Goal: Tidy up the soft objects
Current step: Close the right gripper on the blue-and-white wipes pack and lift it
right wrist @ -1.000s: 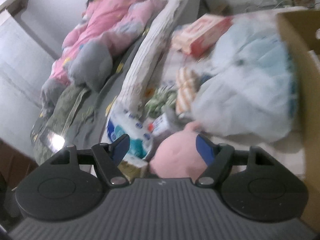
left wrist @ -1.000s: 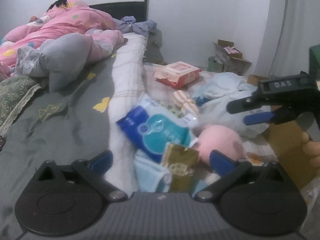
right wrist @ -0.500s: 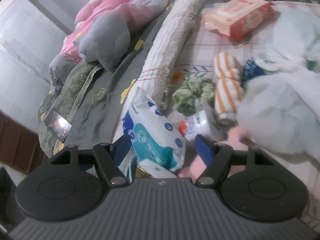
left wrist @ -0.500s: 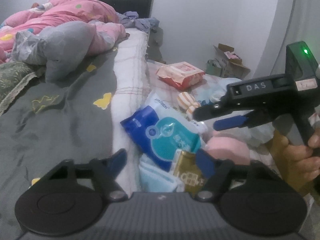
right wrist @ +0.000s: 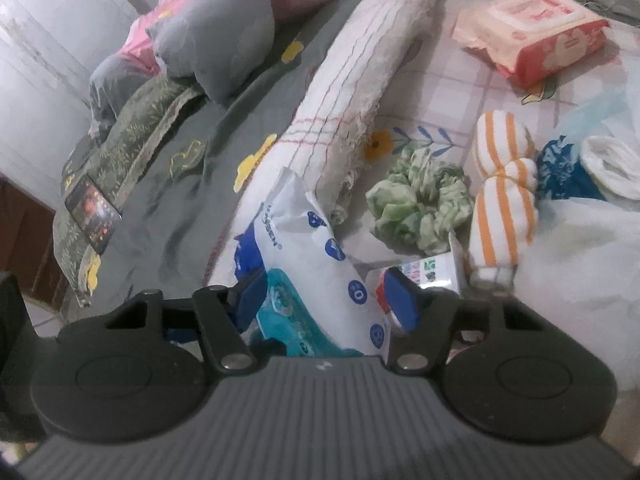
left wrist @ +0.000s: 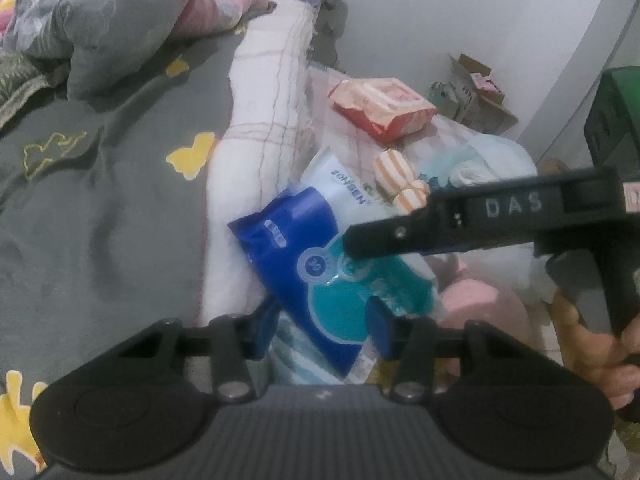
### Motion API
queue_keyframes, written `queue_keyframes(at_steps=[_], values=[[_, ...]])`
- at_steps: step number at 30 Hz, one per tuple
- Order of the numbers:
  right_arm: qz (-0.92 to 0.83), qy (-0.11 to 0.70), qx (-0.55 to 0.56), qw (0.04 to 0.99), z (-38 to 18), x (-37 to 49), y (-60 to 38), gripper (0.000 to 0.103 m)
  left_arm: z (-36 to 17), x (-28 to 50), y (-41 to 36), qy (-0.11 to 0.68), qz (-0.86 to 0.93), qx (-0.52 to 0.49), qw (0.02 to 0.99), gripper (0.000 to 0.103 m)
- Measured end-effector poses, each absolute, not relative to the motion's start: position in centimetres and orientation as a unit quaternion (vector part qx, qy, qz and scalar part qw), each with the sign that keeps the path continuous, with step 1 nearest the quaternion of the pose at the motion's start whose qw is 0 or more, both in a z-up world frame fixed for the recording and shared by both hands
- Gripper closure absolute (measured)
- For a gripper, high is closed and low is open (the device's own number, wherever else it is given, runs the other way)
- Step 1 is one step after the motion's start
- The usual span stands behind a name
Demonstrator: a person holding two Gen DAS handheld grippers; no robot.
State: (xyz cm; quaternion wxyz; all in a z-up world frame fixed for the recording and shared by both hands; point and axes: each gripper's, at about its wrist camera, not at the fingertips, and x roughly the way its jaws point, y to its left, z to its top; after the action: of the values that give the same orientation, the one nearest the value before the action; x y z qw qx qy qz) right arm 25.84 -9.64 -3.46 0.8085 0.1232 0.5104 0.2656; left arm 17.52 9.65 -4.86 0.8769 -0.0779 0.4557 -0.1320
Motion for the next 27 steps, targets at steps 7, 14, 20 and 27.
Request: queue_keyframes(at_steps=[7, 14, 20, 27], values=[[0.283, 0.515, 0.143, 0.796, -4.2, 26.5, -9.7, 0.049, -5.6, 19.2, 9.7, 0.467, -0.142, -0.101, 0.867, 0.037], [0.288, 0.519, 0.174, 0.786, -4.7, 26.5, -10.6, 0.063, -4.4, 19.3, 8.7, 0.447, -0.135, -0.096, 0.879, 0.039], [0.289, 0.515, 0.204, 0.781, -4.5, 26.0, -11.2, 0.067, -2.4, 18.5, 6.5, 0.417, -0.138, -0.045, 0.897, 0.042], [0.293, 0.503, 0.219, 0.782, -3.4, 25.3, -11.9, 0.069, -1.3, 17.7, 5.7, 0.399, -0.137, -0.026, 0.906, 0.042]])
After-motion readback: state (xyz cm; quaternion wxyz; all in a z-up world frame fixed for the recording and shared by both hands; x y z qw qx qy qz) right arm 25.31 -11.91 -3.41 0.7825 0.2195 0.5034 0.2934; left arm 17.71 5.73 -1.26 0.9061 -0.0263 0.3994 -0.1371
